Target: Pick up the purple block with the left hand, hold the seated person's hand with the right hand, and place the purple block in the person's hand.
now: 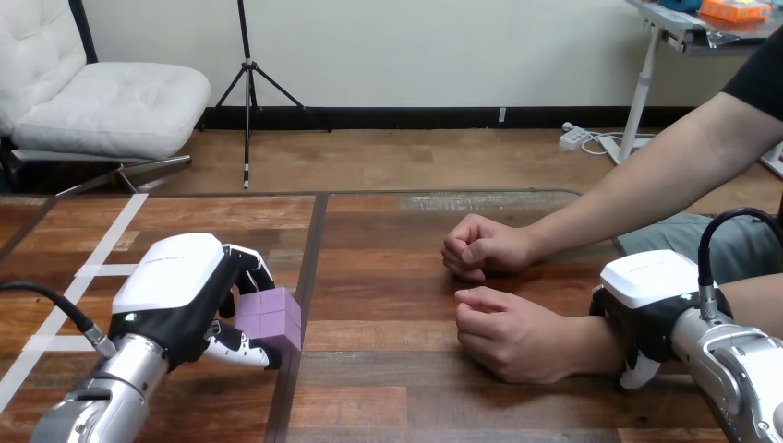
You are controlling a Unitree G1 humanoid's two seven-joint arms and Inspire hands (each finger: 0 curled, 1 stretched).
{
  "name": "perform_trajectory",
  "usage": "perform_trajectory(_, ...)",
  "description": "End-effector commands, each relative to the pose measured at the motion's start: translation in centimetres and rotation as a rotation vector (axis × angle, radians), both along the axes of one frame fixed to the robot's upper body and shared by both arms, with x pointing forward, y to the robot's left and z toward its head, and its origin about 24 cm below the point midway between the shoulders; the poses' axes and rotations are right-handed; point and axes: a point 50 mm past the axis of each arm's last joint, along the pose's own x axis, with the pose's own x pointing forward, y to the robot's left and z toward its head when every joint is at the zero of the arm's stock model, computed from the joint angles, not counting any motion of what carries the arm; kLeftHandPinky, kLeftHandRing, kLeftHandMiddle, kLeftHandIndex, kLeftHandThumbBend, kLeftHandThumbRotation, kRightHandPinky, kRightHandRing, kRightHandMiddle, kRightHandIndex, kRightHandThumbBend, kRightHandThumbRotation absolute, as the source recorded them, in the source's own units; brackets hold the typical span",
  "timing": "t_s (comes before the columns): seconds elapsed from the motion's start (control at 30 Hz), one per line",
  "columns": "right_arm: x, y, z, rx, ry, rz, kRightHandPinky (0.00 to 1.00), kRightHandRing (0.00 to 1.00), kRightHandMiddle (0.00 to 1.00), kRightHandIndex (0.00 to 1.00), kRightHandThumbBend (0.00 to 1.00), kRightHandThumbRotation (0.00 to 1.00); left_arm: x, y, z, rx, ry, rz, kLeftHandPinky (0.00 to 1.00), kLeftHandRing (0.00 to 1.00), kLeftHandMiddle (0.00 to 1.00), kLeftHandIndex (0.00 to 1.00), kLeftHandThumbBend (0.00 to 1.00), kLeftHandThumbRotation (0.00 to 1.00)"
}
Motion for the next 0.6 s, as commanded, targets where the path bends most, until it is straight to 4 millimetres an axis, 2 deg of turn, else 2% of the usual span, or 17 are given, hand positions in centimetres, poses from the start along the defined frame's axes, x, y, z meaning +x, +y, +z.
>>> perform_trajectory(0.0,0.02,-0.70,-1.12,0.015,0.047,-0.047,0.51,0.59,0.66,0.70,0.67,0.00,0.72,0.03,2.23,-0.003,-0.088,-0.015,0.40,0.43,0.48,0.48,0.74,0.00)
perform_trajectory(0.07,0.05,-0.69,-1.15,0.026,0.050,-0.055,0.45,0.54,0.62,0.69,0.68,0.00,0.72,0.03,2.23,-0.002,-0.087,-0.014,0.40,0.43,0.48,0.48,0.73,0.00)
perform_trajectory(0.1,0.06,-0.68,-1.16,0.027,0.052,-0.057,0.37,0.47,0.57,0.69,0.68,0.00,0.72,0.03,2.22,-0.002,-0.086,-0.014,0.40,0.44,0.48,0.48,0.73,0.00)
perform_trajectory(0.27,0.12,-0.68,-1.15,0.028,0.065,-0.060,0.26,0.35,0.47,0.68,0.68,0.00,0.73,0.03,2.18,-0.005,-0.085,-0.017,0.41,0.44,0.48,0.48,0.73,0.00)
perform_trajectory(0.4,0.10,-0.69,-1.06,0.032,0.066,-0.055,0.23,0.32,0.44,0.65,0.69,0.00,0.75,0.03,2.14,-0.004,-0.081,-0.018,0.41,0.44,0.48,0.48,0.73,0.00)
perform_trajectory(0.57,0.03,-0.66,-0.81,0.050,0.055,-0.062,0.23,0.33,0.44,0.63,0.67,0.00,0.74,0.04,2.10,-0.005,-0.080,-0.018,0.42,0.44,0.48,0.48,0.73,0.00)
